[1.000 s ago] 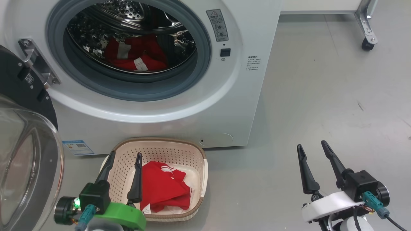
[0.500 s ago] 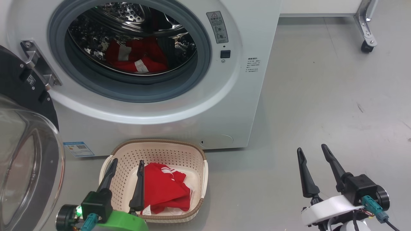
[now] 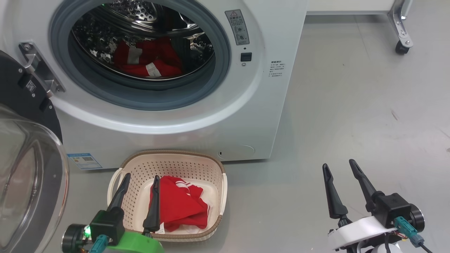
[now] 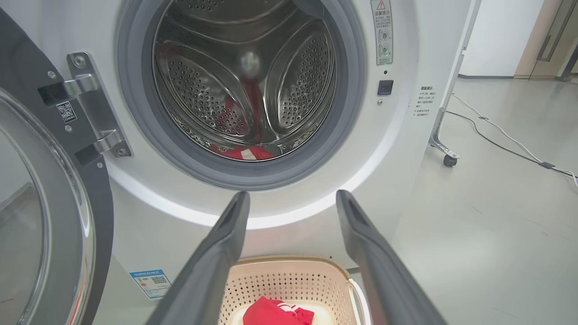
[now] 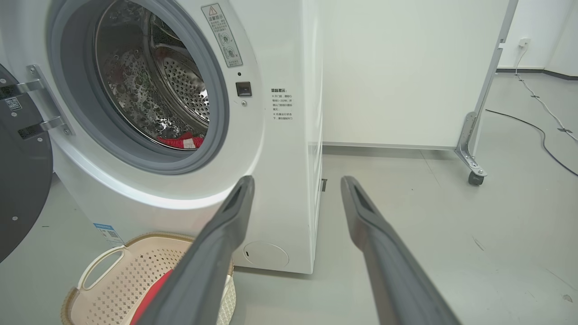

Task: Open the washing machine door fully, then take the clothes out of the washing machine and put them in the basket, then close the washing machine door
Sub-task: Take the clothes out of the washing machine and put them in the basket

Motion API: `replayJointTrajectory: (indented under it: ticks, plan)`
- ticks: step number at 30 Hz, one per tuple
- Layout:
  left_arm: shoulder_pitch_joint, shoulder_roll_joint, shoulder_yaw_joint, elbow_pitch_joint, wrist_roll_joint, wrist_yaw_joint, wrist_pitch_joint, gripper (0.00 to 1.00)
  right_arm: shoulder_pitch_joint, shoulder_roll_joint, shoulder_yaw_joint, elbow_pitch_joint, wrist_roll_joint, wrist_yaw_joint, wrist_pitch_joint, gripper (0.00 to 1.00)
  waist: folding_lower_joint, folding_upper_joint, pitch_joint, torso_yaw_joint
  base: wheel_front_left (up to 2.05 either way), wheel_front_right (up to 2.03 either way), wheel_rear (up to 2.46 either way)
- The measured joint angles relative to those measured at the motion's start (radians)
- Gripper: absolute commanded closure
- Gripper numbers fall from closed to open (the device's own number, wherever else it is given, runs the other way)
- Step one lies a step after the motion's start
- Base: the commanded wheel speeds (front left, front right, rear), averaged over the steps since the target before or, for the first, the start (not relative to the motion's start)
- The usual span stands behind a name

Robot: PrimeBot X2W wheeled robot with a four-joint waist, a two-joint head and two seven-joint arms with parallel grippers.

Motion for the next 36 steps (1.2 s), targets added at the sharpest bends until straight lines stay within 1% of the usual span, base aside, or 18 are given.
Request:
replayJointTrajectory:
  ticks: [9,17,20,23,30,33,36]
  plan:
    - [0.000,0.001,-0.002,-0.026,0.007,0.008,0.010,0.00,0.000,0.000,0.011,-0.020,0.000,0.000,0.000,0.00,0.0000,0.0000,0.037,-0.003,0.00,0.00,0.00]
    - [-0.016,0.001,-0.011,-0.033,0.008,0.009,0.039,0.00,-0.003,0.000,0.027,-0.039,0.000,0.002,0.000,0.00,0.0000,0.0000,0.098,-0.009,0.00,0.00,0.00]
    - [-0.050,0.001,-0.012,-0.033,0.008,0.011,0.048,0.00,-0.014,0.000,0.039,-0.048,0.000,0.003,0.000,0.00,0.0000,0.0000,0.129,-0.011,0.00,0.00,0.00]
    - [-0.095,0.001,-0.010,-0.031,0.008,0.012,0.058,0.00,-0.041,0.000,0.047,-0.062,-0.004,0.012,0.000,0.00,0.0000,0.0000,0.164,-0.015,0.00,0.00,0.00]
    - [-0.217,0.000,-0.001,0.020,0.002,0.012,0.104,0.00,-0.093,-0.001,0.060,-0.085,-0.006,0.012,0.000,0.00,0.0000,0.0000,0.254,-0.031,0.00,0.00,0.00]
    - [-0.281,-0.001,0.009,0.046,-0.013,0.006,0.133,0.00,-0.116,-0.001,0.073,-0.091,-0.005,0.012,0.000,0.00,0.0001,0.0000,0.295,-0.041,0.00,0.00,0.00]
    - [-0.348,-0.001,0.023,0.072,-0.036,-0.011,0.174,0.00,-0.141,-0.002,0.081,-0.097,0.005,0.013,0.000,0.00,0.0001,0.0000,0.335,-0.052,0.00,0.00,0.00]
